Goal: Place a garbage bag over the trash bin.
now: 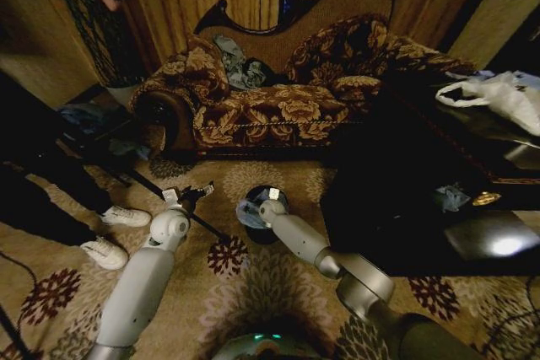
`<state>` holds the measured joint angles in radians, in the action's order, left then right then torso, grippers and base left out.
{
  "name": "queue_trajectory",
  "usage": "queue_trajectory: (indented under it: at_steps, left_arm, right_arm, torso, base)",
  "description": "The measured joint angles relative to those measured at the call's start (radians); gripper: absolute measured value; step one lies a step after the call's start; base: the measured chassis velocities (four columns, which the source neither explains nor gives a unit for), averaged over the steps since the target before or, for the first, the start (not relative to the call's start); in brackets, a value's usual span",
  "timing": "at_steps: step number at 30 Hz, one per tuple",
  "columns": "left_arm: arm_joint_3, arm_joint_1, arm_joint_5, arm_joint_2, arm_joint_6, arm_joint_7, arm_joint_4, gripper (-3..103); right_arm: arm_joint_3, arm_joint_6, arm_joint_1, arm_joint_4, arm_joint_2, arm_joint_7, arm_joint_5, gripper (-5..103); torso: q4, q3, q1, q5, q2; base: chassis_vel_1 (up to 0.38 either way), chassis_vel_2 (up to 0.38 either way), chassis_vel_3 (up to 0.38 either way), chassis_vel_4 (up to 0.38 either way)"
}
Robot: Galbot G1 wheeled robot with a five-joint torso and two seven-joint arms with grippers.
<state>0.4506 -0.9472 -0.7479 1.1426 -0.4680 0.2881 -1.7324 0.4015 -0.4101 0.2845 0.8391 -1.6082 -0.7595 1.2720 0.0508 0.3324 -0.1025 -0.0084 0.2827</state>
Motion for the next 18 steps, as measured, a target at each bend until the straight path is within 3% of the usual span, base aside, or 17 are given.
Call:
queue_trajectory:
  at_steps: [1, 2, 3, 5, 13, 14, 15, 18]
  left_arm:
    - [0.001, 0.0, 0.0, 0.001, 0.0, 0.0, 0.0, 100]
    - [0.004, 0.001, 0.001, 0.003, 0.0, 0.003, 0.0, 100]
    - [0.004, 0.001, 0.001, 0.003, 0.0, 0.003, 0.0, 100]
    - [0.016, -0.002, 0.002, 0.009, 0.002, 0.007, 0.0, 100]
    - [0.037, -0.021, 0.021, 0.038, 0.022, 0.008, 0.0, 100]
    - [0.04, -0.025, 0.021, 0.041, 0.024, 0.009, -0.001, 100]
    - [0.044, -0.036, 0.021, 0.043, 0.028, 0.01, -0.01, 100]
    - [0.05, -0.04, 0.021, 0.043, 0.03, 0.01, -0.014, 100]
  right_arm:
    - [-0.002, -0.02, -0.006, 0.012, 0.0, -0.018, 0.029, 2]
    - [-0.011, -0.054, -0.022, 0.018, 0.0, -0.054, 0.084, 13]
    - [-0.011, -0.054, -0.022, 0.018, 0.0, -0.054, 0.084, 13]
    - [-0.028, -0.098, -0.065, -0.02, 0.0, -0.106, 0.158, 24]
    - [-0.013, -0.144, -0.12, -0.075, 0.0, -0.153, 0.28, 45]
    - [0.0, -0.149, -0.125, -0.076, 0.0, -0.166, 0.301, 51]
    - [0.04, -0.156, -0.126, -0.059, 0.0, -0.196, 0.341, 67]
    - [0.05, -0.158, -0.12, -0.058, 0.0, -0.201, 0.344, 73]
  torso:
    - [-0.0001, 0.0, 0.0, 0.0, 0.0]
    - [-0.0002, 0.0, 0.0, -0.0001, 0.0]
    - [-0.0002, 0.0, 0.0, -0.0001, 0.0]
    - [0.0001, 0.0, 0.0, -0.0002, 0.0]
    - [0.0001, 0.0, 0.0, -0.0004, 0.0]
    - [0.0001, 0.0, 0.0, -0.0004, 0.0]
    - [-0.0001, 0.0, 0.0, 0.0001, 0.0]
    - [-0.0001, 0.0, 0.0, -0.0001, 0.0]
  base:
    - [0.0, 0.0, 0.0, 0.0]
    - [0.0, 0.0, 0.0, 0.0]
    - [0.0, 0.0, 0.0, 0.0]
    - [0.0, 0.0, 0.0, 0.0]
    - [0.0, 0.0, 0.0, 0.0]
    - [0.0, 0.0, 0.0, 0.0]
    - [0.0, 0.0, 0.0, 0.0]
    - [0.0, 0.0, 0.0, 0.0]
